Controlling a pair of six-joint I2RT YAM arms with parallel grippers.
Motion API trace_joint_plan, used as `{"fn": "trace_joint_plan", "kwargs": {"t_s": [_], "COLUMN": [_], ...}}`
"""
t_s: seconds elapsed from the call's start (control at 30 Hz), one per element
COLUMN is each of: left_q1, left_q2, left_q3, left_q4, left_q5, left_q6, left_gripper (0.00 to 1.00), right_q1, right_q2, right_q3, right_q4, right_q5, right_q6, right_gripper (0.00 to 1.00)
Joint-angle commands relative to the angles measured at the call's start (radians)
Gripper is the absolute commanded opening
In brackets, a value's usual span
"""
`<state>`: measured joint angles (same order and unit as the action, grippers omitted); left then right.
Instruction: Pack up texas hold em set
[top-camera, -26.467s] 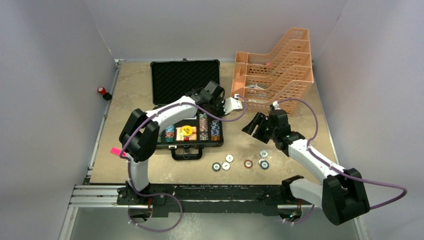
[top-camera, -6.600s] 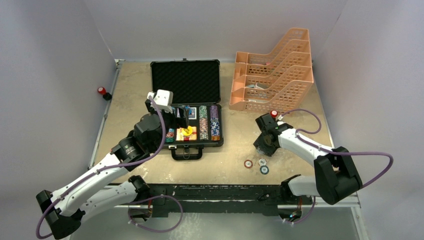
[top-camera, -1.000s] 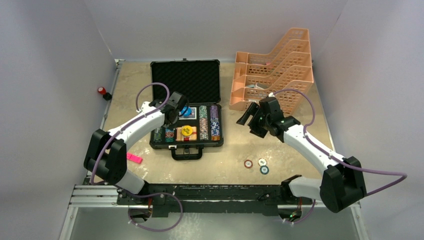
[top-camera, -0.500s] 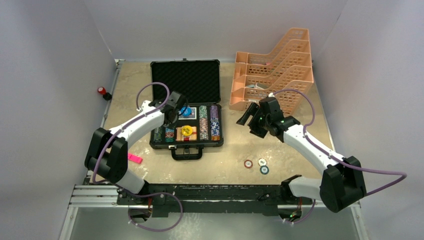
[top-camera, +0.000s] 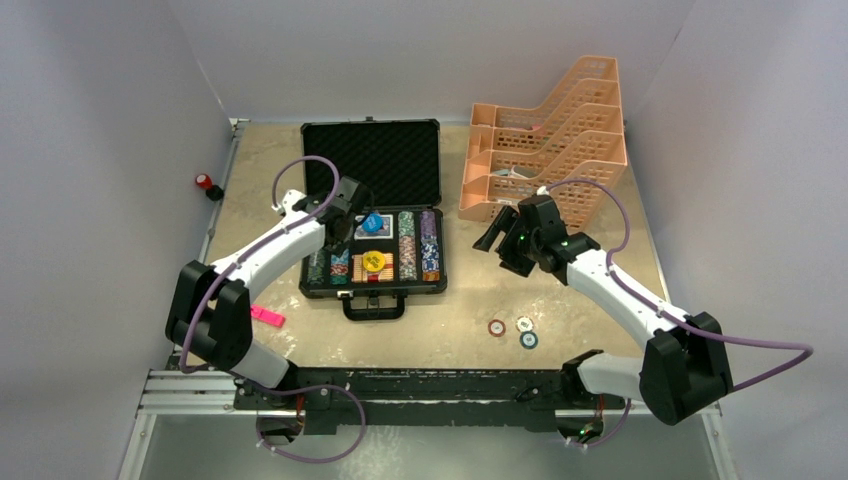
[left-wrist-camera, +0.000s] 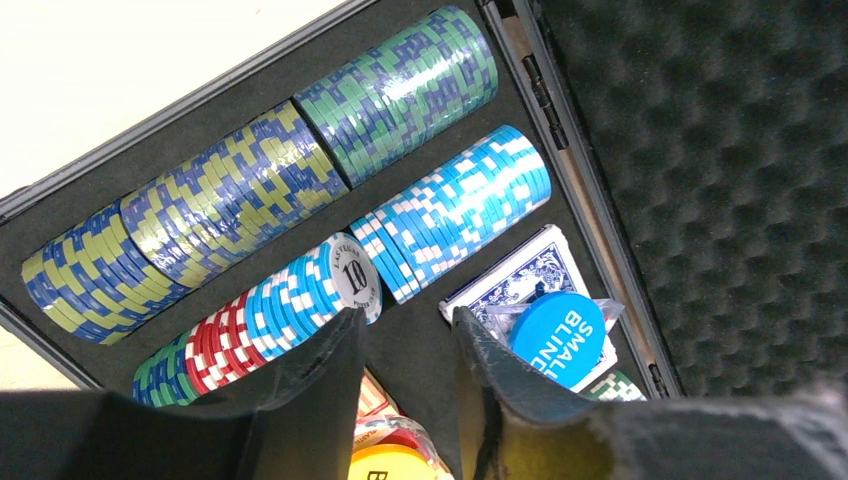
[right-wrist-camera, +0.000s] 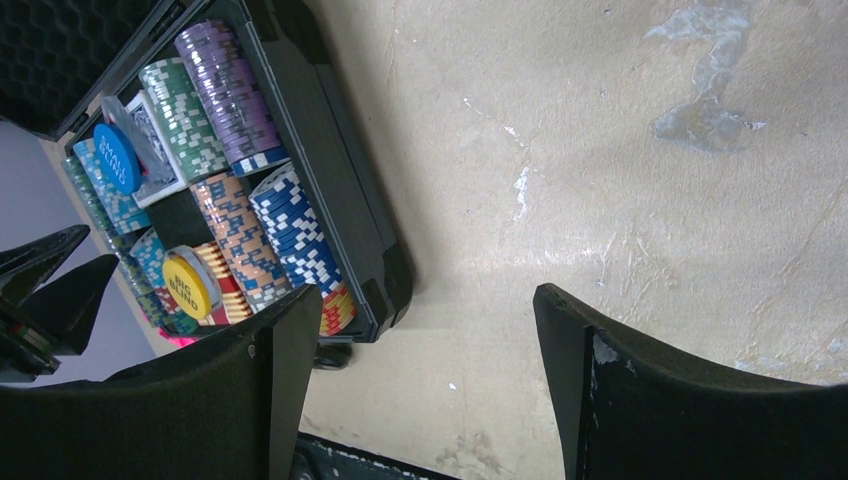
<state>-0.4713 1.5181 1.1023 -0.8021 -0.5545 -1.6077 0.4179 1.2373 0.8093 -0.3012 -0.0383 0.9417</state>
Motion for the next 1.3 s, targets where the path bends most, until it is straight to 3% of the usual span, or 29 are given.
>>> {"fn": "trace_joint_plan", "kwargs": {"t_s": [0.0,0.23,0.9,1.03,1.27], "left_q1": [0.008,0.011,0.028,0.028,0.028], "left_q2": [-0.046,0.001,0.027,-0.037,-0.190], "left_q3": [-0.005,-0.021,-0.023,-0.003,-0.071], "left_q4": [-0.015,-0.005,0.066,-0.004,-0.030], "left_q5": [-0.054,-0.028,-0.006,0.000,0.023], "left_q6": [0.007,0.006,0.100,0.122,0.146], "left_gripper": [0.33,0.18,0.19,0.24,0.37], "right_q1": [-0.005,-0.005,-0.005,-0.004,-0.001], "right_q2": [-0.007,-0.006,0.008,0.028,0.014], "right_q3": [-0.003,-0.005,0.016,0.021,-0.044], "right_q4": [0.020,0.019,-0.050,-0.136,-0.251], "right_q5": [0.007,0.009,0.074,0.195,0.265], "right_q6": [0.002,0.001,-0.039,-0.098,-0.042], "right_gripper": [0.80,0.79,0.78,0.78,0.79]}}
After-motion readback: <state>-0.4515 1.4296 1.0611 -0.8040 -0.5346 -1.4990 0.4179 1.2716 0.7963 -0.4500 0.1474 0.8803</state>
